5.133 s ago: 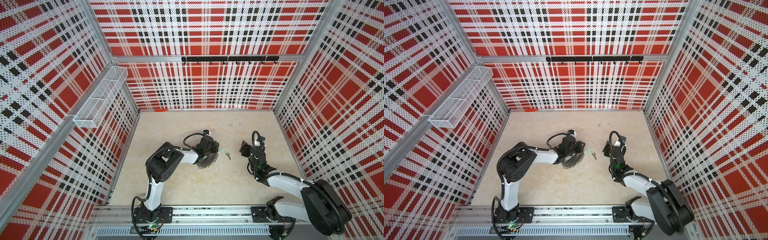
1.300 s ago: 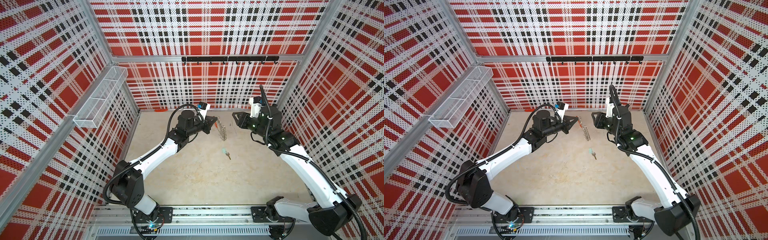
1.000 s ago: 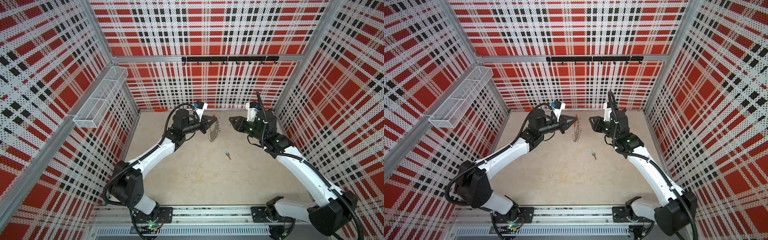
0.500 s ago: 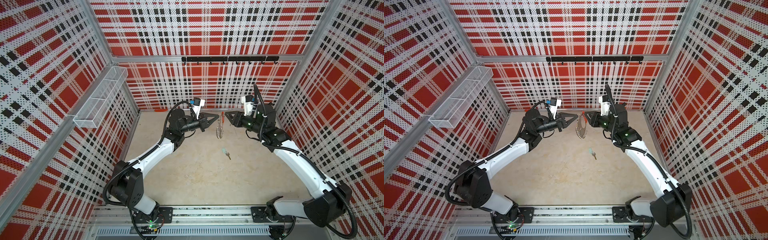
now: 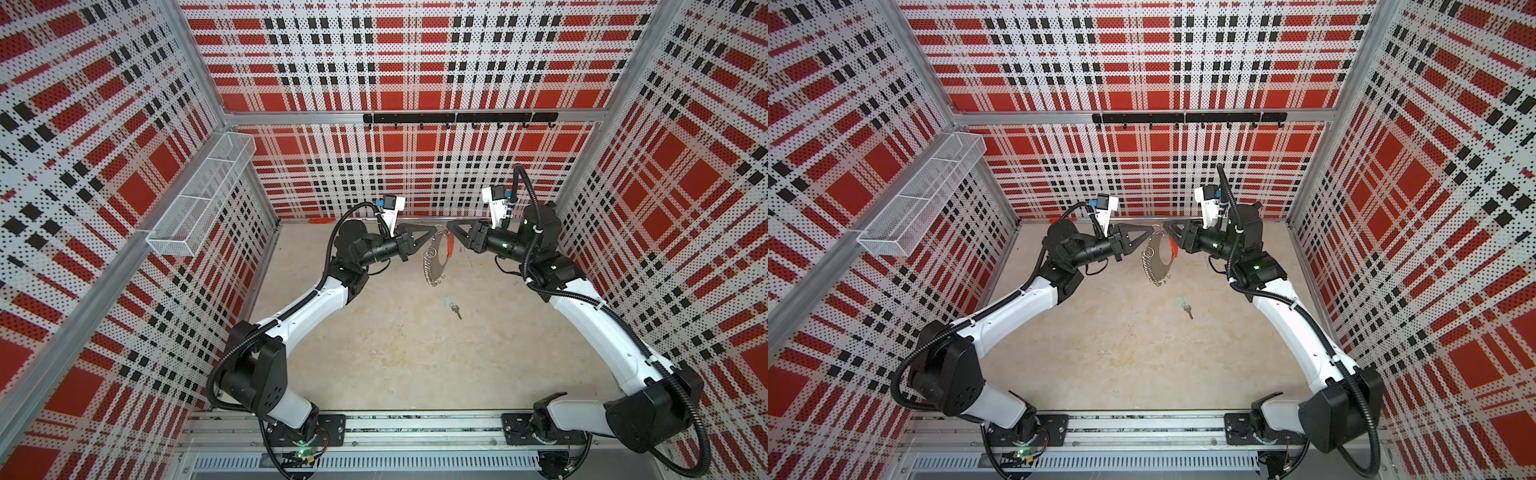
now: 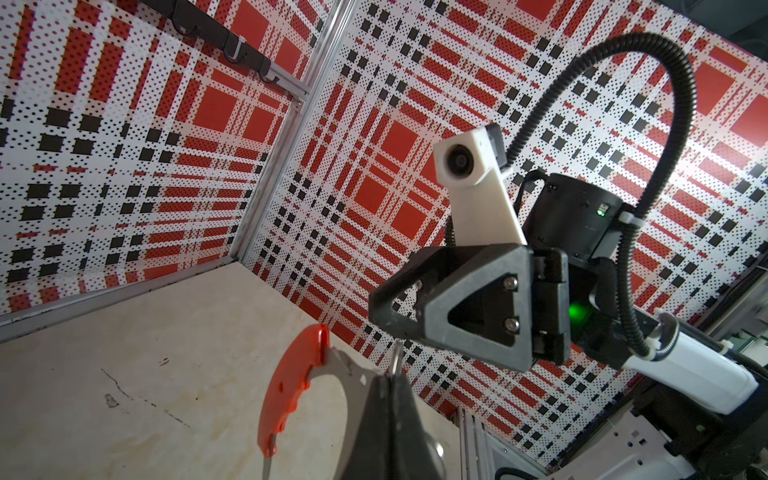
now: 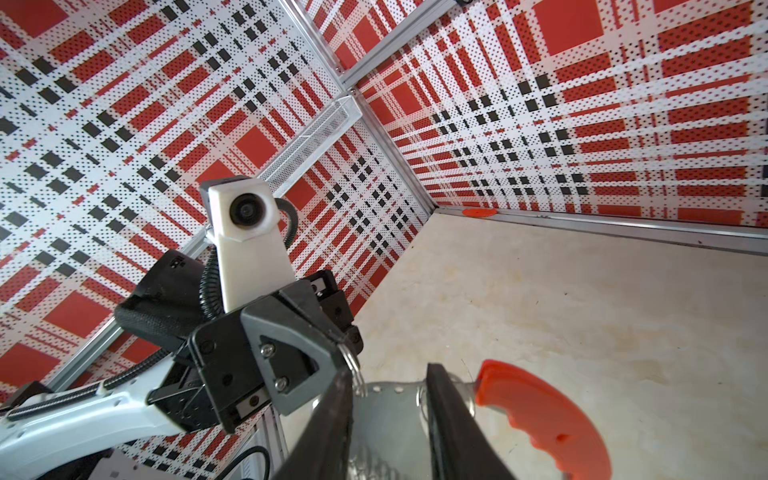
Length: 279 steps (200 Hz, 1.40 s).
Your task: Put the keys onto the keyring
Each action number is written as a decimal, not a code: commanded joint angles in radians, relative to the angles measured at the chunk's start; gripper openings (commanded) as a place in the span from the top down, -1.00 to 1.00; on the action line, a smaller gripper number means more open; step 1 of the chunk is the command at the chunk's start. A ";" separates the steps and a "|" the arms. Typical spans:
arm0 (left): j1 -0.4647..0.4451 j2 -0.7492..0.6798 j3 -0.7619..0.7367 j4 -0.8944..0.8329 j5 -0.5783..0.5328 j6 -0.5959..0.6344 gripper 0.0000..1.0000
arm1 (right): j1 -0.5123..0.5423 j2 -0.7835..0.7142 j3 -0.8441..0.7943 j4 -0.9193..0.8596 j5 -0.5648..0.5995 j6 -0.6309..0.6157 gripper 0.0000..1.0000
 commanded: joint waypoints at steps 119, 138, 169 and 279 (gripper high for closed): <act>-0.004 0.035 0.026 0.163 -0.006 -0.111 1.00 | -0.007 0.034 -0.015 0.160 -0.152 0.056 0.53; -0.005 0.035 0.028 0.167 -0.006 -0.112 1.00 | -0.007 0.042 -0.005 0.154 -0.158 0.049 0.59; -0.004 0.031 0.029 0.167 -0.003 -0.114 1.00 | -0.015 0.048 -0.009 0.162 -0.156 0.047 0.57; -0.002 0.043 0.039 0.168 0.003 -0.117 1.00 | -0.030 0.081 -0.023 0.253 -0.208 0.120 0.52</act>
